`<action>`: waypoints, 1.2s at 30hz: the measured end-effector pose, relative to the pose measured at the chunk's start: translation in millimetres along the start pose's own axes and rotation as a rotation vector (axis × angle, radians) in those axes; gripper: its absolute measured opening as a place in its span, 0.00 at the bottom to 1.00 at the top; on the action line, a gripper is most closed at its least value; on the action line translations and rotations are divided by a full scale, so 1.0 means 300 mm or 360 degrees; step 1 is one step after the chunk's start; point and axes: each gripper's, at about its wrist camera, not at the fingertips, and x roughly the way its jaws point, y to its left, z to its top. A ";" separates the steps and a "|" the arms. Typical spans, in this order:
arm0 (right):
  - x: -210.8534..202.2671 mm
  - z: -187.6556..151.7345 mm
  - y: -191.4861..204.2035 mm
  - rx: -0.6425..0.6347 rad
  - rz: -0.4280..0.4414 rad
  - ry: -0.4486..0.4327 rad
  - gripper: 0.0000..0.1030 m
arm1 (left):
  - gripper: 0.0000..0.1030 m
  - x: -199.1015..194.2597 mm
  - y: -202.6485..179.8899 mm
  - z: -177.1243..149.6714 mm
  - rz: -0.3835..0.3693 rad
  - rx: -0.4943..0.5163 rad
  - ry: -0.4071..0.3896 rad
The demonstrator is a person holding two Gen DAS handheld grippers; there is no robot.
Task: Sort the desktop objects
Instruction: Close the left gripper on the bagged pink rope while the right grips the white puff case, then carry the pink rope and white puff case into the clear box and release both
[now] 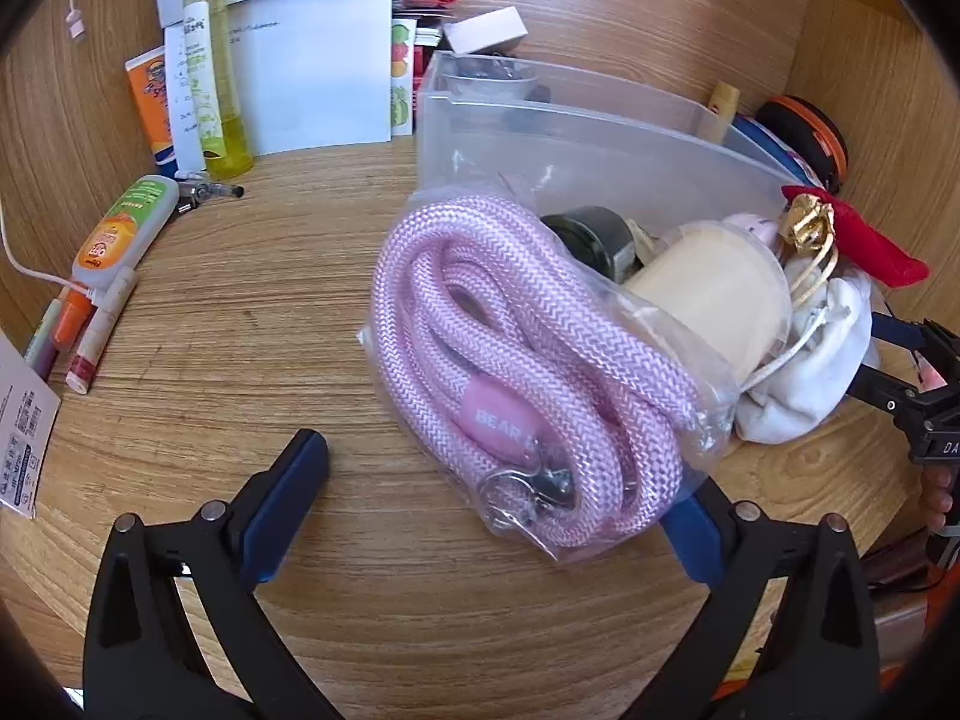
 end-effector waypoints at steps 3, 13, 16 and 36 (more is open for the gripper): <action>0.003 0.008 -0.006 -0.0002 0.0029 0.0000 0.94 | 0.80 -0.010 0.018 0.001 0.0017 -0.0001 -0.0012; 0.037 0.031 -0.012 0.0026 0.0081 0.0045 0.87 | 0.65 -0.005 0.139 0.040 0.0131 -0.0117 0.0012; 0.050 0.041 -0.016 0.0046 0.0092 0.0079 0.87 | 0.65 0.015 0.128 0.061 0.0126 -0.0089 0.0027; 0.054 0.054 -0.026 0.0092 0.0116 0.0068 0.60 | 0.54 0.019 0.233 0.142 0.0046 -0.0197 0.0046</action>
